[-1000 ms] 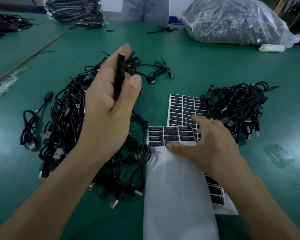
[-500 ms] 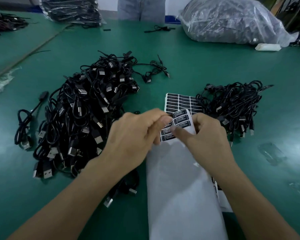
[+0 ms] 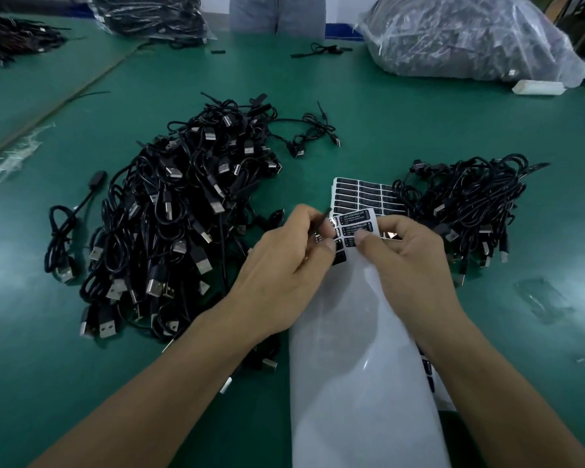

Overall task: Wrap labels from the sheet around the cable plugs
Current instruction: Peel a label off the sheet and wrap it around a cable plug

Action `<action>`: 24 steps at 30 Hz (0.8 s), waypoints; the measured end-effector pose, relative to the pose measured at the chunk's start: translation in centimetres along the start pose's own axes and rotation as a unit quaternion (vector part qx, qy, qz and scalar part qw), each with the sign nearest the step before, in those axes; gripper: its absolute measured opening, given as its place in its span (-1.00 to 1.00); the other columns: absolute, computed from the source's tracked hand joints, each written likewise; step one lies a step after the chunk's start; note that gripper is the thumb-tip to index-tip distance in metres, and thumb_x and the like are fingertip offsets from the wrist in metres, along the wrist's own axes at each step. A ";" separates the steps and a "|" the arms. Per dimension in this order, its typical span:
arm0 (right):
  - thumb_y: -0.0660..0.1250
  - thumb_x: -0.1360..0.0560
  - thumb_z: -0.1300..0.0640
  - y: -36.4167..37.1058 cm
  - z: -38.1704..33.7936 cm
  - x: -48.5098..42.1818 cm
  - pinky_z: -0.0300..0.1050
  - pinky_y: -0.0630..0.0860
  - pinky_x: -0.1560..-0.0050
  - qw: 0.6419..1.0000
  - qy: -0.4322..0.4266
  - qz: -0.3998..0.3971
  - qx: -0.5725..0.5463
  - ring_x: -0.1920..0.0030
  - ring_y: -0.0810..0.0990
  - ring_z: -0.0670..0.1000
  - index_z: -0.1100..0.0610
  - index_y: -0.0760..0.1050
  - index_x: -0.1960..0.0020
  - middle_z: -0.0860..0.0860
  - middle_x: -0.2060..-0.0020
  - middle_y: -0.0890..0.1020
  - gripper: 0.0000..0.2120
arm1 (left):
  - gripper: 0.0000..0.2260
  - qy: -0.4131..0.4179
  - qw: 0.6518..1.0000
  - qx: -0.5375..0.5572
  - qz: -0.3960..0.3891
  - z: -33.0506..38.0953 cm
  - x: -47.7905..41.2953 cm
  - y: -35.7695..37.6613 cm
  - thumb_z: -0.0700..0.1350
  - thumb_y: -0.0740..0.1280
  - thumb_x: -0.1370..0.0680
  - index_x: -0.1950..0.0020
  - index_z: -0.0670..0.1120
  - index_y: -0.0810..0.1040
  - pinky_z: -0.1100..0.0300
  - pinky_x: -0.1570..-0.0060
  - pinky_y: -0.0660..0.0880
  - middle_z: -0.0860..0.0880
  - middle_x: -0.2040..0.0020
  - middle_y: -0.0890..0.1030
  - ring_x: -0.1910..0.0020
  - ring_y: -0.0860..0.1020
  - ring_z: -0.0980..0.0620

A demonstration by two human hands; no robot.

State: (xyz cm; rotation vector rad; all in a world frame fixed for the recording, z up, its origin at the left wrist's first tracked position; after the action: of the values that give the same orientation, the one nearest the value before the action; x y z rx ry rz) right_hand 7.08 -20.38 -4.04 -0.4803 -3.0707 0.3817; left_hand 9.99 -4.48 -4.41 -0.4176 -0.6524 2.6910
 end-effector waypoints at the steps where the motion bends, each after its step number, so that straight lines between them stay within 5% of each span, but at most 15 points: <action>1: 0.39 -0.57 0.06 0.1 -0.1 0.0 0.31 0.50 0.32 1.000 0.001 0.006 -0.003 0.37 0.48 0.23 -0.06 0.56 0.10 0.29 0.31 0.64 -0.92 | -0.90 -0.003 1.000 -0.010 0.000 0.0 0.0 0.0 0.07 0.26 -0.54 0.04 0.09 0.37 0.10 0.35 0.35 0.18 0.43 0.43 0.46 0.35 0.13; 5: 0.39 -0.56 0.08 0.2 -0.2 0.1 0.32 0.52 0.27 1.000 0.013 0.011 -0.011 0.34 0.48 0.16 -0.01 0.51 -0.04 0.32 0.27 0.63 -0.91 | -0.67 -0.005 1.000 -0.016 0.016 0.6 0.0 0.2 0.13 0.42 -0.39 0.17 0.12 0.24 0.01 0.34 0.49 0.08 0.28 0.49 0.41 0.39 0.14; 8: 0.43 -0.51 0.14 0.0 -0.4 0.1 0.14 0.48 0.33 1.000 0.020 0.001 -0.017 0.38 0.50 0.08 -0.05 0.50 -0.05 0.22 0.35 0.63 -0.82 | -0.58 -0.006 0.999 -0.009 0.039 0.7 0.1 0.2 0.14 0.50 -0.37 0.19 0.13 0.23 0.06 0.28 0.56 0.18 0.15 0.59 0.32 0.55 0.13; 18: 0.44 -0.50 0.24 0.0 -0.8 0.3 0.04 0.60 0.26 0.997 0.048 -0.032 -0.042 0.34 0.63 0.10 0.01 0.49 -0.08 0.13 0.28 0.71 -0.76 | -0.52 0.006 0.998 0.025 0.060 0.7 0.2 0.1 -0.04 0.60 -0.39 0.19 0.04 0.24 0.37 0.33 0.49 0.14 0.18 0.67 0.28 0.63 0.13; 24: 0.45 -0.50 0.22 0.0 -0.9 0.3 0.25 0.61 0.12 0.998 0.048 -0.022 -0.030 0.24 0.65 0.26 0.04 0.48 -0.07 0.18 0.24 0.71 -0.78 | -0.52 0.009 0.997 0.017 0.068 0.7 0.2 0.1 -0.05 0.60 -0.39 0.20 0.05 0.24 0.33 0.31 0.54 0.13 0.20 0.68 0.28 0.63 0.14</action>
State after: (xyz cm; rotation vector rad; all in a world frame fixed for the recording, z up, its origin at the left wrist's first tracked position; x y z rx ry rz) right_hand 6.87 -20.05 -3.17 -0.4187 -3.0016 0.2594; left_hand 9.48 -4.76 -3.89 -0.4925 -0.5918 2.8191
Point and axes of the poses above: each hand's wrist, its own x-axis away from the middle knuckle, its own y-axis out of the palm, z = x × y, the point moved 2 cm from there along -x, towards the middle knuckle
